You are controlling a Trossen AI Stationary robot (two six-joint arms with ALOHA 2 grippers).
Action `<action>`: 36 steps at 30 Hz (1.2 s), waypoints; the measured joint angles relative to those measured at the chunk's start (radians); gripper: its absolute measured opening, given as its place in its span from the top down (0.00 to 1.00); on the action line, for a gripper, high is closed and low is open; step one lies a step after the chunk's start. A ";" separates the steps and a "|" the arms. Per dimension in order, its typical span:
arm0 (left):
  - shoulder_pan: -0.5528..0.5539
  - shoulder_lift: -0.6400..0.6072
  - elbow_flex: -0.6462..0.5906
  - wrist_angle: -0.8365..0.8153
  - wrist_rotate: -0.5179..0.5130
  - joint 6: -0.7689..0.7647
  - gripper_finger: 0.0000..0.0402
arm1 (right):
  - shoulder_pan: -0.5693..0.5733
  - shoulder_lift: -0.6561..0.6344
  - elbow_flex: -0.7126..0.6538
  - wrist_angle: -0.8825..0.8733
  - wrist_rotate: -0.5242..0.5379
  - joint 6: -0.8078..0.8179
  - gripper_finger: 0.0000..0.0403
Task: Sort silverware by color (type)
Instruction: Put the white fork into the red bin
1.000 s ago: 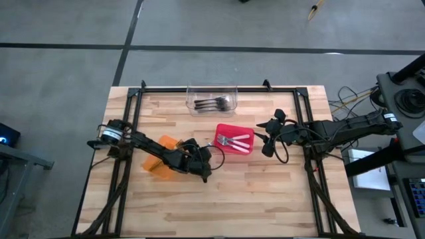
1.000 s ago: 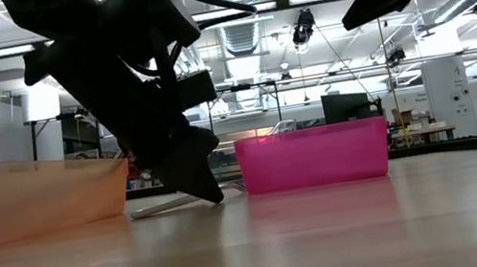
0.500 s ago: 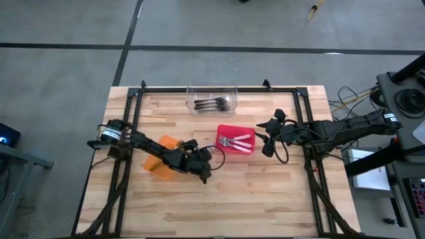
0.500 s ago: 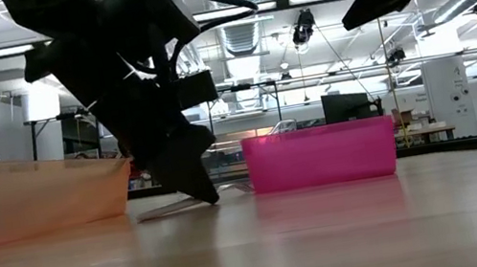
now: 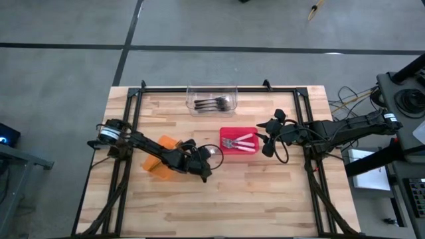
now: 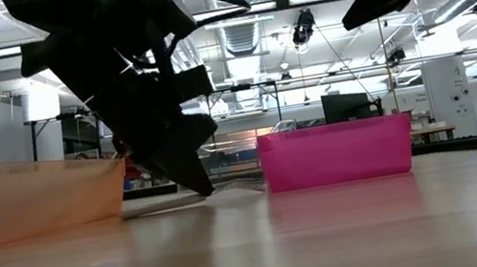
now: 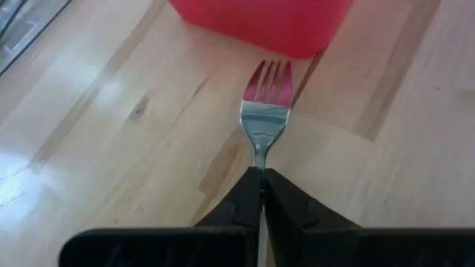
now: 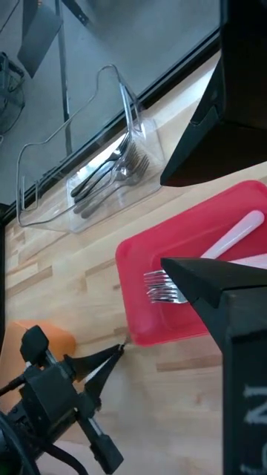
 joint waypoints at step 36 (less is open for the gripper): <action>0.003 -0.031 -0.002 0.100 -0.015 0.149 0.63 | 0.000 0.000 0.000 -0.002 0.000 0.000 0.61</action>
